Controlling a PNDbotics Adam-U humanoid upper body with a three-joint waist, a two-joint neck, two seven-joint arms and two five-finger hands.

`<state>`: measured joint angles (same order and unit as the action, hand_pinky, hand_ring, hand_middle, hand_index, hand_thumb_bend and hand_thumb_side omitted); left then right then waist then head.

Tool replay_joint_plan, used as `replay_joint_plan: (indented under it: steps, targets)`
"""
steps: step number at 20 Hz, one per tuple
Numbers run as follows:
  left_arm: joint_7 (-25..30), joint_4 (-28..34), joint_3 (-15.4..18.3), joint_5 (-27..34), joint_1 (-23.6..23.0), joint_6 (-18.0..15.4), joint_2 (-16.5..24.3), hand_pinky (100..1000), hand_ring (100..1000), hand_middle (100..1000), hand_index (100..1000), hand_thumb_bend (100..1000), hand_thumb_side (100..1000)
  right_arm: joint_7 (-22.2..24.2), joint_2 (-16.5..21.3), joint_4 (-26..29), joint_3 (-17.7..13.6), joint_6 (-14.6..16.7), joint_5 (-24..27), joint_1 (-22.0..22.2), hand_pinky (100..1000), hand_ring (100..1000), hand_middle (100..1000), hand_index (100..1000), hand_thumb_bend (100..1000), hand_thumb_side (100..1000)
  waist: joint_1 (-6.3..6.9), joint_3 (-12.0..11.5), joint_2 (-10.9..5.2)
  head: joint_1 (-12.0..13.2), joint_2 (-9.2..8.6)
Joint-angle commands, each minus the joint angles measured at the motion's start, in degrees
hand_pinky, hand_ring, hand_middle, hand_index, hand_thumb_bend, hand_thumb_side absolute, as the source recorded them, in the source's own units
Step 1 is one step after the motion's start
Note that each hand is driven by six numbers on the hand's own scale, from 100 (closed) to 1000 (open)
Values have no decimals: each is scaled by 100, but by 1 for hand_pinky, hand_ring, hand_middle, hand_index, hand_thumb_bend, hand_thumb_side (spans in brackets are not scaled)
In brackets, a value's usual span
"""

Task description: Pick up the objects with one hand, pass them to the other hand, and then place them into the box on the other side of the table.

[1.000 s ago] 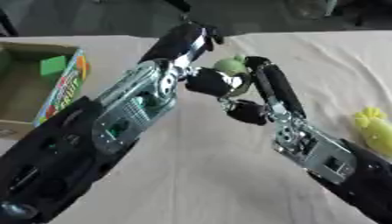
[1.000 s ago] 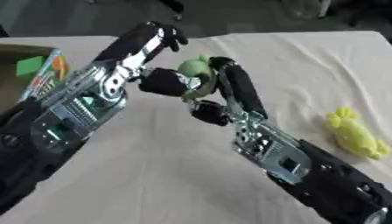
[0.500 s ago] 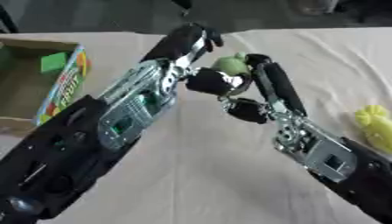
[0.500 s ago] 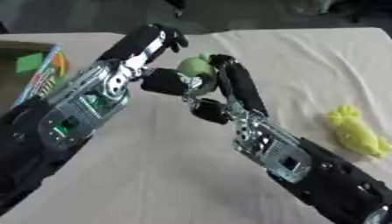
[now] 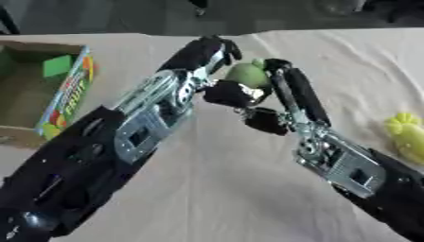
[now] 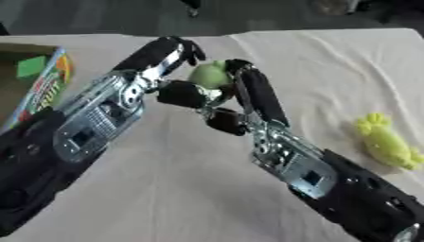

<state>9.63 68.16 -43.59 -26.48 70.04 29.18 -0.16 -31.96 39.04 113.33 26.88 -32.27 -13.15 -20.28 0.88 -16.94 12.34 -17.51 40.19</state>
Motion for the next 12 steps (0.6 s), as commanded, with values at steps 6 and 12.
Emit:
replay_joint_plan:
  steps: [6,12]
  targets:
    - [193,-78,41,-74,74,35,25,883,825,678,798,478,453,-2001,99,127,-59,-1970,-123,-77,689,452,388,504,100,100,12,-5,-85,48,20]
    - [362,-41,7,-110,86,175,44,883,824,679,793,385,368,-2001,118,127,-73,-1970,-154,-71,690,453,388,506,100,100,21,-16,-99,61,33]
